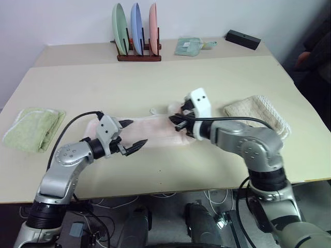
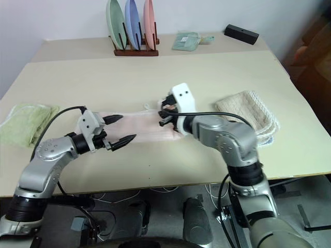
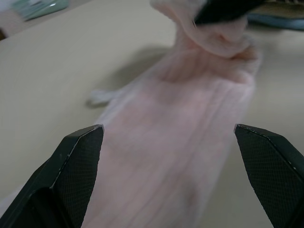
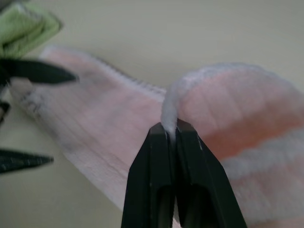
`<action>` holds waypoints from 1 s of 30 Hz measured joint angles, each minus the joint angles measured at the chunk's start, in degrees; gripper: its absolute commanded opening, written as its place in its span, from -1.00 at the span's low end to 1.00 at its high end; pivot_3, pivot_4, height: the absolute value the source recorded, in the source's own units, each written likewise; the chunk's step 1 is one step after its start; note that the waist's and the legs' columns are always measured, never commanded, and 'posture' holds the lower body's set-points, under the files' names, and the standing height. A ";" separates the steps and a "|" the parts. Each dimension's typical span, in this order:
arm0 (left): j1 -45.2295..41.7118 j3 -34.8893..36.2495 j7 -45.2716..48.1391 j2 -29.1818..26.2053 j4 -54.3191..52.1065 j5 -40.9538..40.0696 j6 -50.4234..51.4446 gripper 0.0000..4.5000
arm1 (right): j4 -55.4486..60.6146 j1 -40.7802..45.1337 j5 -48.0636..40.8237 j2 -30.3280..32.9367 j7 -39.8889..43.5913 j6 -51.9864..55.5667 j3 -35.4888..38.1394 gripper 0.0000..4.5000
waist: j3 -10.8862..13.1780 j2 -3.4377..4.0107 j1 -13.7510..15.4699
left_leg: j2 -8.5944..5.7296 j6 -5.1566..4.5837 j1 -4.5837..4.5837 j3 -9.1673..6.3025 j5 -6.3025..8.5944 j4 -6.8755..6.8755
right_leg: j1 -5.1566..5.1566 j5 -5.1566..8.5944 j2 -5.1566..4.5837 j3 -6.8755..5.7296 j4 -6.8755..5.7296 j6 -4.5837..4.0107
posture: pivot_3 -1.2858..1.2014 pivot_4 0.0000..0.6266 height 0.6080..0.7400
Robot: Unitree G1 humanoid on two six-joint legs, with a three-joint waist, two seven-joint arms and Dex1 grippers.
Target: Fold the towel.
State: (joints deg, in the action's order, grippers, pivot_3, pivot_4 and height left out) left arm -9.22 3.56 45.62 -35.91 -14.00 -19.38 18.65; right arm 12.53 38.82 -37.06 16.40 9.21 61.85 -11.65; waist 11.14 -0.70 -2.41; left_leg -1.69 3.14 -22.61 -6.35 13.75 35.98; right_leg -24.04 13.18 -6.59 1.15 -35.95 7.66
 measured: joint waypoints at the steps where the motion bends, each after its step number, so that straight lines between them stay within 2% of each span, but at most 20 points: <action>1: 0.07 0.35 0.05 -0.43 0.31 0.00 0.00 1.00 | -1.74 0.65 1.17 -0.90 0.39 -1.15 -0.99 -0.99 | 0.00 0.00 -0.06 | 0.00 0.00 0.00 0.00 0.00 -0.01 | -0.02 0.00 0.00 0.00 0.00 0.00 | 0.03 -0.52 1.00; 4: 1.67 2.49 0.28 -2.01 0.76 0.02 -0.19 1.00 | -10.02 3.22 6.63 -5.29 3.58 -6.80 -5.53 -0.99 | 0.00 0.00 -0.20 | 0.01 0.00 0.00 0.00 0.00 -0.08 | -0.12 -0.01 0.03 0.01 -0.08 -0.01 | 0.03 -0.52 1.00; 8: 3.31 3.70 0.38 -2.43 0.80 -0.02 -0.18 1.00 | -15.14 3.78 10.42 -8.97 7.44 -10.01 -8.40 -0.99 | 0.00 0.00 -0.05 | 0.01 0.01 -0.06 -0.01 0.00 -0.09 | -0.18 -0.01 0.02 0.01 -0.08 -0.01 | 0.03 -0.52 1.00; 19: 4.24 4.20 0.43 -2.49 0.44 0.03 -0.18 1.00 | -15.27 2.16 15.14 -10.43 15.42 -10.53 -11.78 -0.99 | 0.00 0.00 -0.12 | 0.01 0.01 -0.05 -0.02 0.00 -0.10 | -0.22 -0.02 0.03 0.00 -0.11 -0.02 | 0.03 -0.52 1.00; 22: 3.45 4.01 0.48 -2.49 0.83 0.13 -0.19 1.00 | -15.26 1.80 16.06 -10.46 16.77 -10.57 -11.80 -0.60 | 0.00 0.00 -0.12 | 0.01 0.01 -0.05 -0.02 0.00 -0.10 | -0.23 -0.02 0.04 0.00 -0.11 -0.02 | 0.03 -0.52 1.00; 27: 2.14 3.87 0.46 -2.43 1.51 0.17 -0.37 1.00 | -11.17 0.75 15.95 -7.76 20.85 -11.94 -11.45 0.48 | 0.00 0.00 -0.04 | 0.01 0.01 -0.09 -0.03 0.00 -0.10 | -0.24 -0.02 0.04 0.00 -0.09 -0.02 | 0.03 -0.52 1.00; 30: 2.40 3.93 0.45 -2.48 2.06 0.19 -0.38 1.00 | -2.63 -0.43 15.23 -2.24 24.66 -13.71 -8.95 0.48 | 0.00 0.00 0.06 | 0.00 0.02 -0.15 -0.03 0.00 -0.04 | -0.24 -0.02 0.03 -0.01 -0.08 -0.01 | 0.03 -0.52 1.00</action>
State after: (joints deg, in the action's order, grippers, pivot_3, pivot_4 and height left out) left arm -6.82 7.49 46.07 -38.39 -11.94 -19.18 18.27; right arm 9.90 38.39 -21.83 14.16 33.87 48.15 -20.59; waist 11.15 -0.70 -2.35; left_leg -1.69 3.16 -22.76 -6.38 13.75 35.94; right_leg -24.28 13.16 -6.56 1.14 -36.03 7.65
